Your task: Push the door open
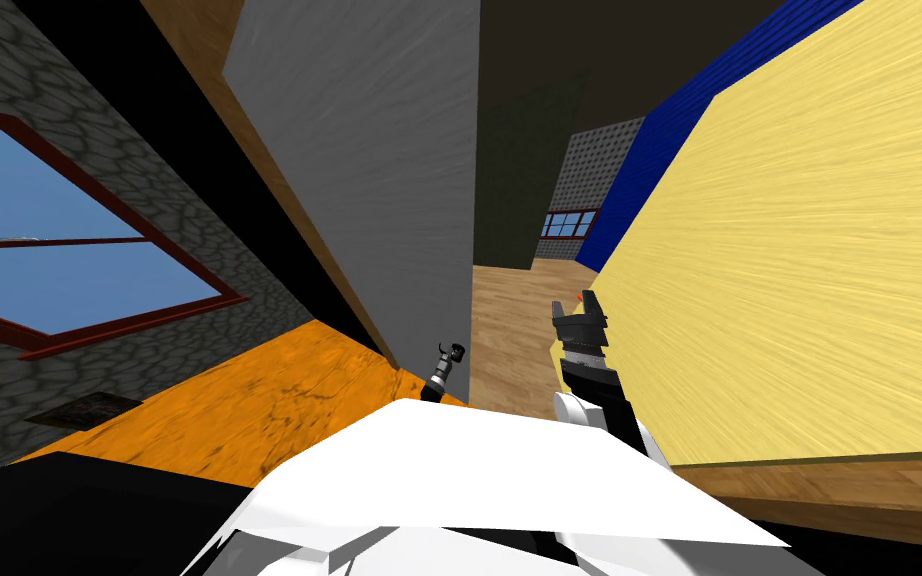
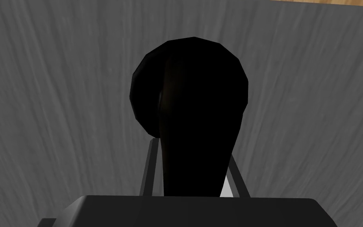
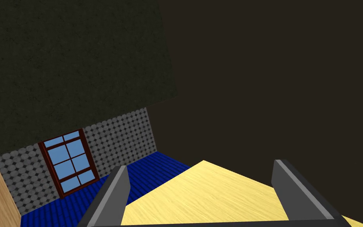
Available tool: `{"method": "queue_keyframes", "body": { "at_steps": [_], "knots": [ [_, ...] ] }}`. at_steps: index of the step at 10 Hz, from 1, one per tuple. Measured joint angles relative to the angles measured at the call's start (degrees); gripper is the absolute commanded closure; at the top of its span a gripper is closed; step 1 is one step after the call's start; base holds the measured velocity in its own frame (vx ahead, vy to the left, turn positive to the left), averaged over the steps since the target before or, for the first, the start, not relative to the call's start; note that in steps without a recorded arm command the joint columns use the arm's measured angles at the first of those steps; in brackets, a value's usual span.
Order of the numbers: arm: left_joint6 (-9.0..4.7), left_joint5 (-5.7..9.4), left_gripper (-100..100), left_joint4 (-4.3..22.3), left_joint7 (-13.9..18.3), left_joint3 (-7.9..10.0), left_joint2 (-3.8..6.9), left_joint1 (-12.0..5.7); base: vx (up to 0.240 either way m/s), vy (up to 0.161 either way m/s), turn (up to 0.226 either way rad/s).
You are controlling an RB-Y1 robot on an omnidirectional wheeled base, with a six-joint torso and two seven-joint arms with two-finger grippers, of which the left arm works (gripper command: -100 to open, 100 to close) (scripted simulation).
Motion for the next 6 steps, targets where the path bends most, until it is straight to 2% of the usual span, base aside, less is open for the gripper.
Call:
{"method": "queue_keyframes", "body": {
  "at_steps": [3, 6],
  "knots": [
    [0.16, -0.01, 100, 0.0, 0.0, -0.01, -0.03, -0.09, 0.000, 0.000, 0.000],
    [-0.30, 0.32, 100, 1.6, -0.3, 0.78, 0.22, -0.29, 0.129, -0.083, 0.051]
  ]
}}
